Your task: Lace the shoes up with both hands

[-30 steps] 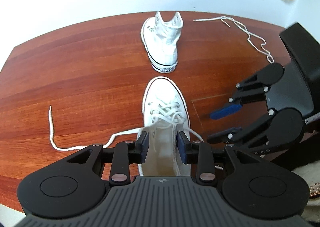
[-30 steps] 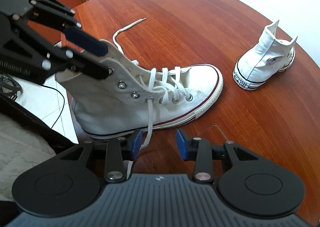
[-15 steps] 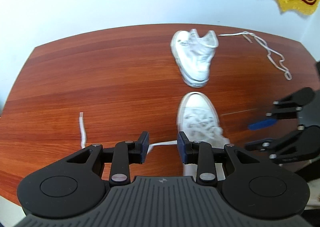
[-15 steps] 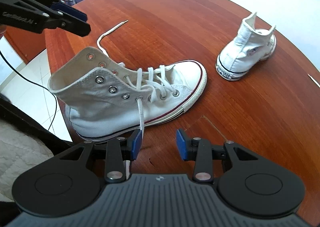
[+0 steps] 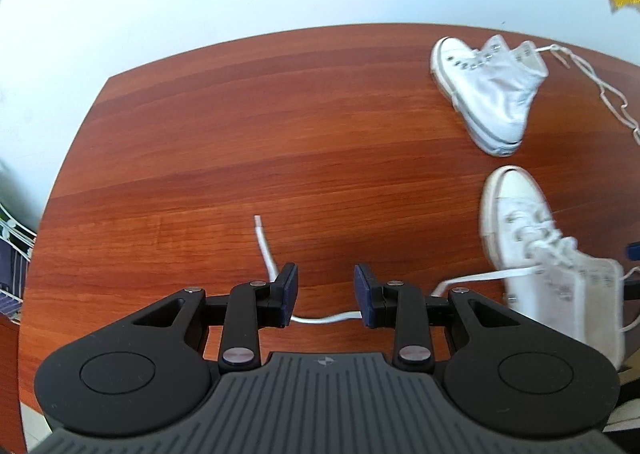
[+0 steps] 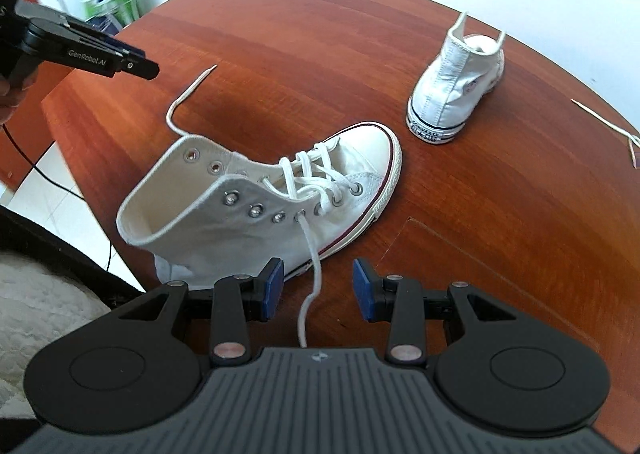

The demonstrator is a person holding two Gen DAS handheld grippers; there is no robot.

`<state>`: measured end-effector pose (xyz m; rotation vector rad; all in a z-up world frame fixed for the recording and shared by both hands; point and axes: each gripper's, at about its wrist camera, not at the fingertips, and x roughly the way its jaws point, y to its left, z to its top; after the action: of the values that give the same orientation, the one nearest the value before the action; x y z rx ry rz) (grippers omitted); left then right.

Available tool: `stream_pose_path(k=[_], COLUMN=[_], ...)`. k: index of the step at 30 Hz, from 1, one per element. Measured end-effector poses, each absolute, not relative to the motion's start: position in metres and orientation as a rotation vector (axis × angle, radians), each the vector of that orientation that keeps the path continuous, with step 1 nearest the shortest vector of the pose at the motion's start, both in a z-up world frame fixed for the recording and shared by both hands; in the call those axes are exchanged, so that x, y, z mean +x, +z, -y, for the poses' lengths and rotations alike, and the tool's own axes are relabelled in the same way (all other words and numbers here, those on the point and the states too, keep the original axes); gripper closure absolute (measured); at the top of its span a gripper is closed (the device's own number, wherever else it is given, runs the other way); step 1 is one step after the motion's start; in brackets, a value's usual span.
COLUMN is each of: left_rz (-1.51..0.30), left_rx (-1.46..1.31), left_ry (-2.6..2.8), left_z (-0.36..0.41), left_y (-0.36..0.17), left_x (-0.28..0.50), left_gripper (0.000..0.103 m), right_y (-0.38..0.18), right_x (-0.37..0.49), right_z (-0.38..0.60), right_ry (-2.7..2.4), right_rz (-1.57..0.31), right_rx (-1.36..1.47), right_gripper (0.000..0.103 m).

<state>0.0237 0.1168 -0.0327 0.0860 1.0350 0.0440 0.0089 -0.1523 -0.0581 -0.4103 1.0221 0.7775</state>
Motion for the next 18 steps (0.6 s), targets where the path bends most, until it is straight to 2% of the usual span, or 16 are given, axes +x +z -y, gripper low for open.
stream_pose_path(k=[18], left_rz=[-1.105], left_rx=[0.166], left_ry=[0.001], left_z=[-0.17], left_y=[-0.1], left_x=[0.084], left_gripper=[0.069], right_y=[-0.057], right_x=[-0.026], right_z=[0.149], right_ry=[0.492], right_rz=[-1.05], right_rx=[-0.248], right_gripper=[0.064])
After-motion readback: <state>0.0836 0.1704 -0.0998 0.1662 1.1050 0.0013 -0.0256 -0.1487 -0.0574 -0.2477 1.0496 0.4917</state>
